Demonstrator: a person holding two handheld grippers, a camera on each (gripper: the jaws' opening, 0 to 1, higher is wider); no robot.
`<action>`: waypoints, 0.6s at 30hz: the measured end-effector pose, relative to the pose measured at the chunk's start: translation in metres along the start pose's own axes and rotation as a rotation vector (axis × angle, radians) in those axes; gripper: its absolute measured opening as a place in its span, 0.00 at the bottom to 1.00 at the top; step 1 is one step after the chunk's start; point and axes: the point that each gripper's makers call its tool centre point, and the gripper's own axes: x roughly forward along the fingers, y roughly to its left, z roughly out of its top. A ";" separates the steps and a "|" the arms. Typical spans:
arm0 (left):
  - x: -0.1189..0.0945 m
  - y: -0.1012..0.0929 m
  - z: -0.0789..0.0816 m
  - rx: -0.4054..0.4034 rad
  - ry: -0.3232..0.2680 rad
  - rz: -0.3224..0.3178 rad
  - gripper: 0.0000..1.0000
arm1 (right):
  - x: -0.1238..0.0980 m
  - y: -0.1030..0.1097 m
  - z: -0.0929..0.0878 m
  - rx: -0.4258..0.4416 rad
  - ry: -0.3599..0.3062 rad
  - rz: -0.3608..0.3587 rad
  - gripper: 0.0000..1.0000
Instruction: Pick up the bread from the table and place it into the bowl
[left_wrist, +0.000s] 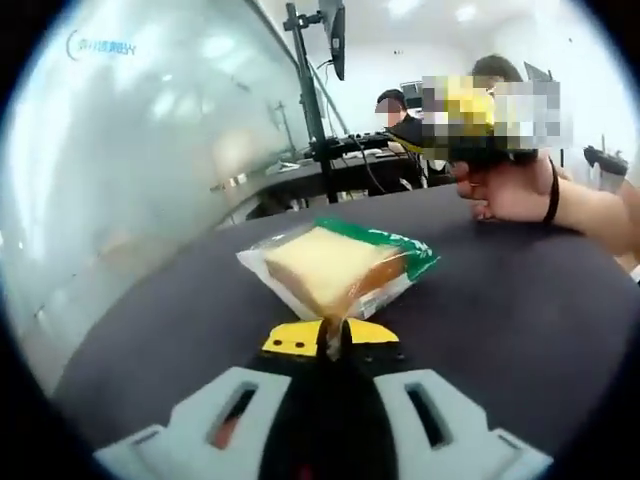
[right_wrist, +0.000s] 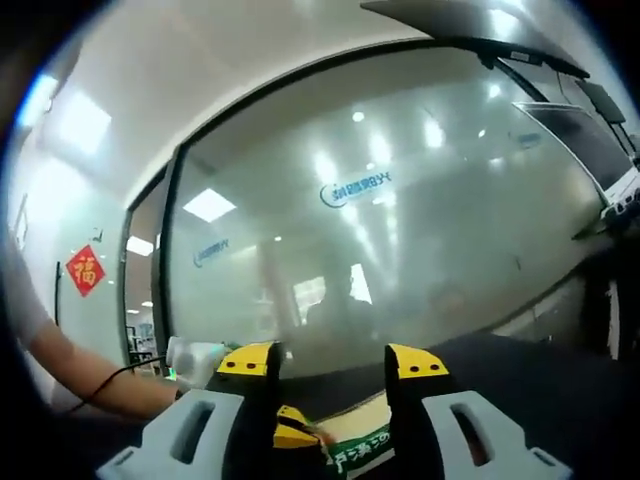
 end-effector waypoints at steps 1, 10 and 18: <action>-0.002 -0.002 -0.001 0.006 0.000 -0.001 0.00 | 0.000 -0.001 0.000 0.002 -0.002 -0.002 0.40; -0.053 -0.025 -0.013 0.014 -0.026 -0.015 0.00 | -0.004 0.001 -0.003 0.008 0.005 -0.009 0.40; -0.171 -0.058 -0.048 0.014 -0.040 -0.062 0.00 | 0.002 0.085 -0.026 -0.198 0.087 0.322 0.46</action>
